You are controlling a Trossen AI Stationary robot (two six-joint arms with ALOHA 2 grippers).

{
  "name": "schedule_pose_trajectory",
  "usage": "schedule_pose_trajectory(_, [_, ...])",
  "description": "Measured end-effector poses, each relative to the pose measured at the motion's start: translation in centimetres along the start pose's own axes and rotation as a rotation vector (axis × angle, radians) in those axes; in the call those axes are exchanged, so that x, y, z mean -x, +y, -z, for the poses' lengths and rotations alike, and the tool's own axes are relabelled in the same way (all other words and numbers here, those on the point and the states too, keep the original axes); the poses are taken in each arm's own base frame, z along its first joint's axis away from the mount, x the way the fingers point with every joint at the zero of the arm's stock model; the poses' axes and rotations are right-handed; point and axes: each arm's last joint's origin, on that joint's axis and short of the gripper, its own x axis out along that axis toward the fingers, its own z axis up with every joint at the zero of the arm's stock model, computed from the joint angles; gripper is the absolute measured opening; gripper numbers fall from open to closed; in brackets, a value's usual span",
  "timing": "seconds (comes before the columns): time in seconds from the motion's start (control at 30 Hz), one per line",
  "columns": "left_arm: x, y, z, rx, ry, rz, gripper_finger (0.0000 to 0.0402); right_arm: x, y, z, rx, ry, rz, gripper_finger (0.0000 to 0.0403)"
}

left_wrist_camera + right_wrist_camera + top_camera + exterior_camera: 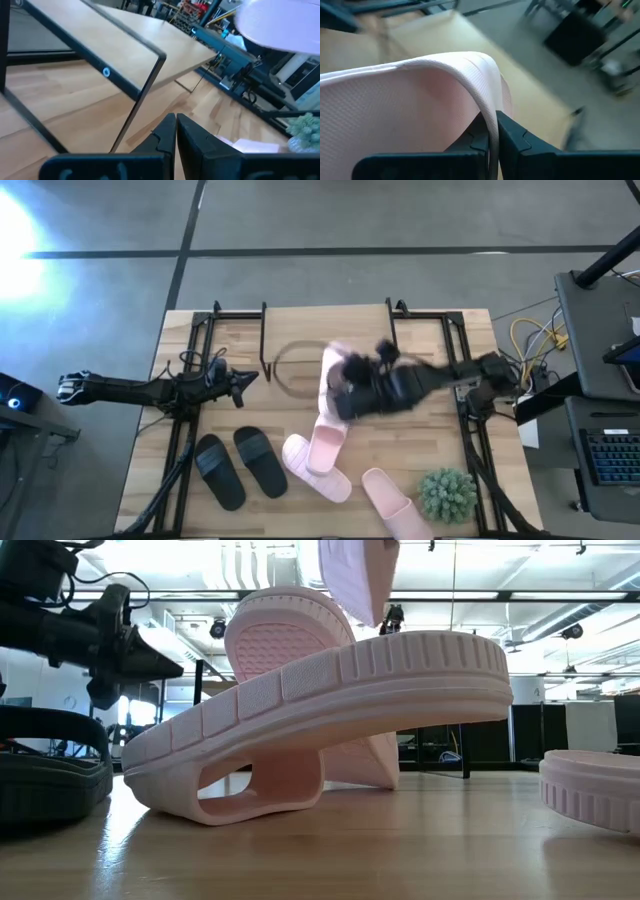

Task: Pick and place slides into the shelf
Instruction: Put the pink slide on the shelf

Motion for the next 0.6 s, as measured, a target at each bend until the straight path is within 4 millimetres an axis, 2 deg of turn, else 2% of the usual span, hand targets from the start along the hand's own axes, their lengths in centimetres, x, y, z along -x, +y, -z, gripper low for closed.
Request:
schedule_pose_trajectory(0.13, [0.0,-0.1,-0.2,0.008,-0.006,0.004,0.0000,-3.8,-2.5,-2.7,0.157,-0.008,0.054,0.0013])
schedule_pose_trajectory(0.27, [0.0,-0.2,-0.4,0.013,-0.015,0.009,0.0000,-8.0,-4.6,-4.7,0.259,-0.014,-0.008,0.0013])
schedule_pose_trajectory(0.4, [0.0,-0.4,-0.6,0.030,-0.042,0.027,0.0000,-11.9,-5.9,-5.2,0.347,-0.045,-0.041,0.0013])
schedule_pose_trajectory(0.6, [0.1,-0.6,-1.0,0.045,-0.067,0.043,0.0000,-16.1,-6.8,-4.6,0.439,-0.102,-0.054,0.0013])
